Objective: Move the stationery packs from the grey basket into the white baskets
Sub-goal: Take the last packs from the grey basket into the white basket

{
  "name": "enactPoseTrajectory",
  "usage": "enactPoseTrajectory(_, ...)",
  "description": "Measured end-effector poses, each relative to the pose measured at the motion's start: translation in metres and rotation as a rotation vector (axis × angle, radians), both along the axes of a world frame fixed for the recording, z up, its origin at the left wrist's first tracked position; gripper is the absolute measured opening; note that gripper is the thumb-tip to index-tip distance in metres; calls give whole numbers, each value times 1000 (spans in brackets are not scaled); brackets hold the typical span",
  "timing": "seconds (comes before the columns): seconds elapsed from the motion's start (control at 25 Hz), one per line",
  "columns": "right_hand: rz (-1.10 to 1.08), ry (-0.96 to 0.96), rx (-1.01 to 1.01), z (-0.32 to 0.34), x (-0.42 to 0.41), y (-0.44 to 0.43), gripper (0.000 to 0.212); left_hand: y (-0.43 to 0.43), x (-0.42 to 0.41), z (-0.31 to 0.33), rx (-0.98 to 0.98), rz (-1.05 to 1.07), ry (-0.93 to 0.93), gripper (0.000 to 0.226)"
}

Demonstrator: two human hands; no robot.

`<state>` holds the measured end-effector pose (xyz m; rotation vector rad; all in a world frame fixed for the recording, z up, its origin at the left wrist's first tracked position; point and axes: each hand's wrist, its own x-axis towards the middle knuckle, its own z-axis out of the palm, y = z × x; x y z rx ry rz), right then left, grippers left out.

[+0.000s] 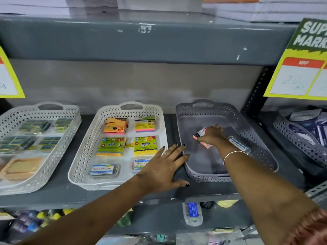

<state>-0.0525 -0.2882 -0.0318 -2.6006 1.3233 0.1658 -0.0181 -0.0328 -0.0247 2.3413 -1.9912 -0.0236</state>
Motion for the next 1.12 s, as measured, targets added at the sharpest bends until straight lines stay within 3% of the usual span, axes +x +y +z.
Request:
enactPoseTrajectory(0.24,22,-247,-125,44,18,28,75,8,1,10,3,52,-4,84)
enactPoseTrajectory(0.36,192,-307,-250,76,40,54,73,33,16,20,-28,111,-51,82)
enactPoseTrajectory(0.48,418,-381,-155,81,64,94,75,75,37,23,-16,194,-107,80)
enactPoseTrajectory(0.68,599,-94,49,44,98,148,81,115,45,15,1,320,-38,75)
enactPoseTrajectory(0.8,628,60,62,20,107,161,78,113,44,9,-22,352,-5,73)
enactPoseTrajectory(1.12,656,104,71,11,108,165,87,113,45,0,-61,360,29,71)
